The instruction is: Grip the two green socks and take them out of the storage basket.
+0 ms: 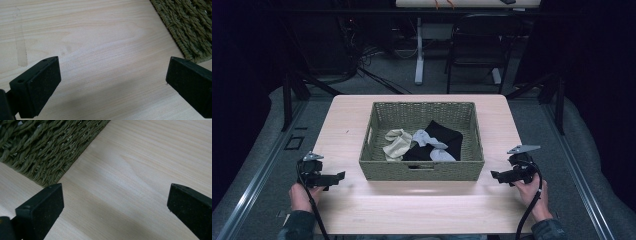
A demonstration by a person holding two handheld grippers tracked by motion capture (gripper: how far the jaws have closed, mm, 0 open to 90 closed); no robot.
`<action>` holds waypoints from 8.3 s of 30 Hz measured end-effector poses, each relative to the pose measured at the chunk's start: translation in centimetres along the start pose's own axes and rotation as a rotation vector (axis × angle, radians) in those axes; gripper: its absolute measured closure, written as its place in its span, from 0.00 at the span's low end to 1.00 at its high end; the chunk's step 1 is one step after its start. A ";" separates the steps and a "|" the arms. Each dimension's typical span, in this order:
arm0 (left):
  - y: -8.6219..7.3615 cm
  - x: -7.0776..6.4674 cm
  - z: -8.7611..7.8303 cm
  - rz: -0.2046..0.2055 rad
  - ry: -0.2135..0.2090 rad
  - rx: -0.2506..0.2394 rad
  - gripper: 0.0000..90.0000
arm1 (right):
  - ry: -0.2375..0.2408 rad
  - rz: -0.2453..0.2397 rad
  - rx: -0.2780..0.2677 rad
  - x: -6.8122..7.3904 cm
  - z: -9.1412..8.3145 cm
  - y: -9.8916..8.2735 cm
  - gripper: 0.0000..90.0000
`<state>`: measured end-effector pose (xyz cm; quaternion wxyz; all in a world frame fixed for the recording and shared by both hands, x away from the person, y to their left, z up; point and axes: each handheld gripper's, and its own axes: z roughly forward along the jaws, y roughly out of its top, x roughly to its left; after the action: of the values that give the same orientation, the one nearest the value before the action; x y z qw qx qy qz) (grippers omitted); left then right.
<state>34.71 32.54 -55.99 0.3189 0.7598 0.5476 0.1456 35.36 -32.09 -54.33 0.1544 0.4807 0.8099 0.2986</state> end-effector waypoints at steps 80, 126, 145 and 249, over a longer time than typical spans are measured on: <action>18.1 -13.4 1.0 0.183 -0.149 0.052 0.01 | 0.021 0.029 -0.020 -0.3 -1.0 -0.7 0.01; 18.8 -15.3 8.1 0.280 -0.191 0.366 0.97 | 0.016 0.024 -0.034 -0.4 -1.4 -0.8 0.01; 22.2 -15.4 1.7 0.368 -0.278 0.332 0.97 | 0.019 0.026 -0.030 -0.5 -1.3 -0.8 0.01; 10.6 3.2 2.4 -0.007 -0.071 0.318 0.96 | 0.019 0.019 -0.013 -0.3 -1.2 -0.9 0.01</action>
<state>45.07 32.62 -51.43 0.2141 0.8035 0.5547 0.0291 34.24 -33.05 -54.02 0.1469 0.4845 0.8047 0.3101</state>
